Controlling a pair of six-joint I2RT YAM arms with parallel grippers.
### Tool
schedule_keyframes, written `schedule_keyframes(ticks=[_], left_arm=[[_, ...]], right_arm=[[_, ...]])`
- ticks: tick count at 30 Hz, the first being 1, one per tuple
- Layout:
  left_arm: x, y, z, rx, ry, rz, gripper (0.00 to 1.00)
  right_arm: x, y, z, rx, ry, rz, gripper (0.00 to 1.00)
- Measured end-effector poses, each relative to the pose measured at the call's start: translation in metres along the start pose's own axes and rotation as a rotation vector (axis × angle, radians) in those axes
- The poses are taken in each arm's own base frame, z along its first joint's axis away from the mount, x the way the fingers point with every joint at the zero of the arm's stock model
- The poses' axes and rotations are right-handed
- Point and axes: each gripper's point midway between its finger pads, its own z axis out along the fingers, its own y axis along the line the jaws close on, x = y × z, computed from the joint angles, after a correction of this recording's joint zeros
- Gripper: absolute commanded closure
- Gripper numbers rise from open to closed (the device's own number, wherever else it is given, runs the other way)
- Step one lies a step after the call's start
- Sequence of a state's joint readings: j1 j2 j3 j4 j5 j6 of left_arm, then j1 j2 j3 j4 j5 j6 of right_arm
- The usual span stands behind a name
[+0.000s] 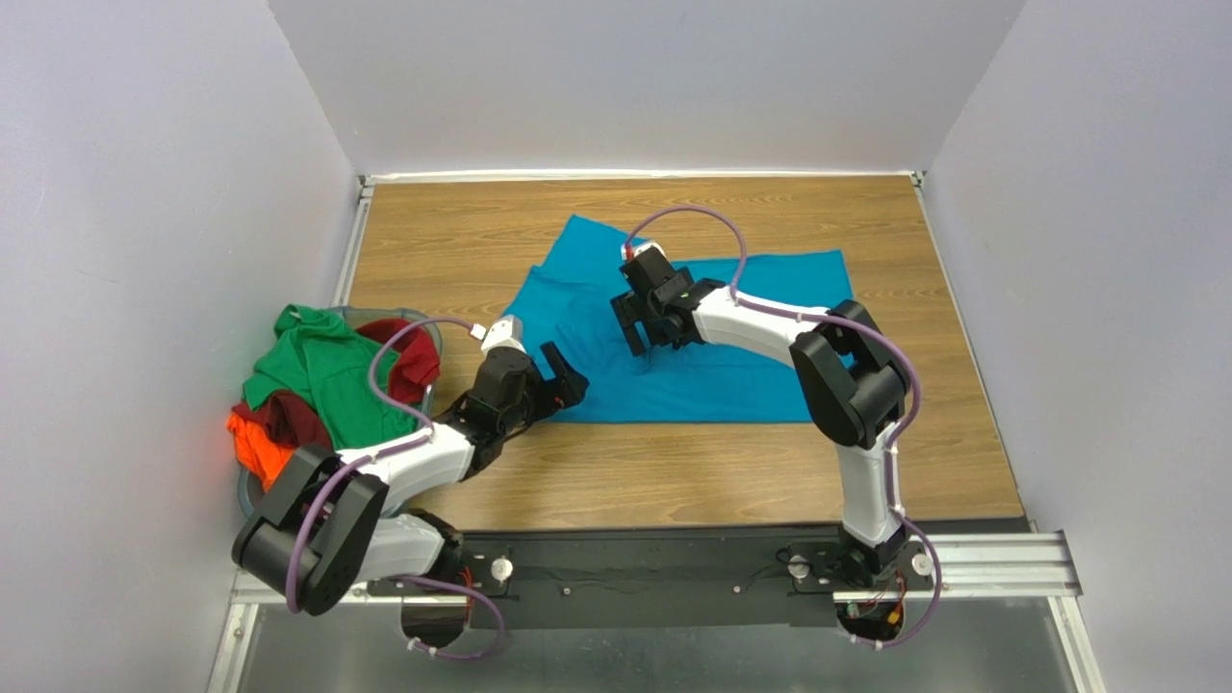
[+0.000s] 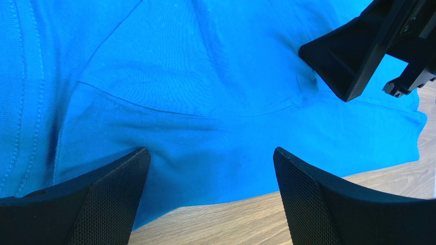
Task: Fold and stack the t-shirts
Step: Fold the tshirt
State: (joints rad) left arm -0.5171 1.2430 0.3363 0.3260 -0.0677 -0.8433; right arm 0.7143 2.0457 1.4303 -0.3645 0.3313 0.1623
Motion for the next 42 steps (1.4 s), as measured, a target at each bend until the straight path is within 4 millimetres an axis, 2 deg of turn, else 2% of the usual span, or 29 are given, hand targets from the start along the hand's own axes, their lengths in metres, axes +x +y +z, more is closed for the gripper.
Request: schedule_keyframes(ticks=[6,17,20,22,26,28,30,33,38,42], left_arm=[[0.001,0.001,-0.002,-0.016,0.016,-0.009,0.02],[0.004,0.006,-0.017,-0.06,0.055,-0.022,0.02],[-0.011,-0.009,-0.023,-0.039,0.03,-0.014,0.02],[-0.027,-0.023,-0.027,-0.01,-0.006,-0.012,0.02],[-0.064,-0.053,-0.033,0.046,-0.093,0.003,0.02],[-0.075,-0.063,-0.03,0.054,-0.109,0.018,0.02],[-0.082,-0.071,-0.023,0.054,-0.109,0.036,0.02],[-0.083,-0.072,0.0,0.025,-0.079,0.062,0.02],[-0.062,-0.058,0.032,-0.026,0.001,0.085,0.02],[-0.041,-0.044,0.047,-0.058,0.065,0.09,0.02]], right_arm=[[0.0,-0.001,0.001,0.008,-0.002,-0.006,0.0],[-0.003,-0.004,-0.003,0.018,-0.008,-0.007,0.0],[-0.014,-0.01,-0.017,0.031,-0.036,0.014,0.0],[-0.03,-0.016,-0.036,0.037,-0.085,0.046,0.0],[-0.069,-0.031,-0.09,0.034,-0.23,0.153,0.0],[-0.069,-0.038,-0.109,0.032,-0.27,0.202,0.0],[-0.056,-0.045,-0.122,0.035,-0.279,0.253,0.0],[-0.022,-0.049,-0.124,0.036,-0.242,0.306,0.0],[0.044,-0.044,-0.103,0.038,-0.097,0.332,0.0],[0.074,-0.036,-0.089,0.031,-0.011,0.353,0.0]])
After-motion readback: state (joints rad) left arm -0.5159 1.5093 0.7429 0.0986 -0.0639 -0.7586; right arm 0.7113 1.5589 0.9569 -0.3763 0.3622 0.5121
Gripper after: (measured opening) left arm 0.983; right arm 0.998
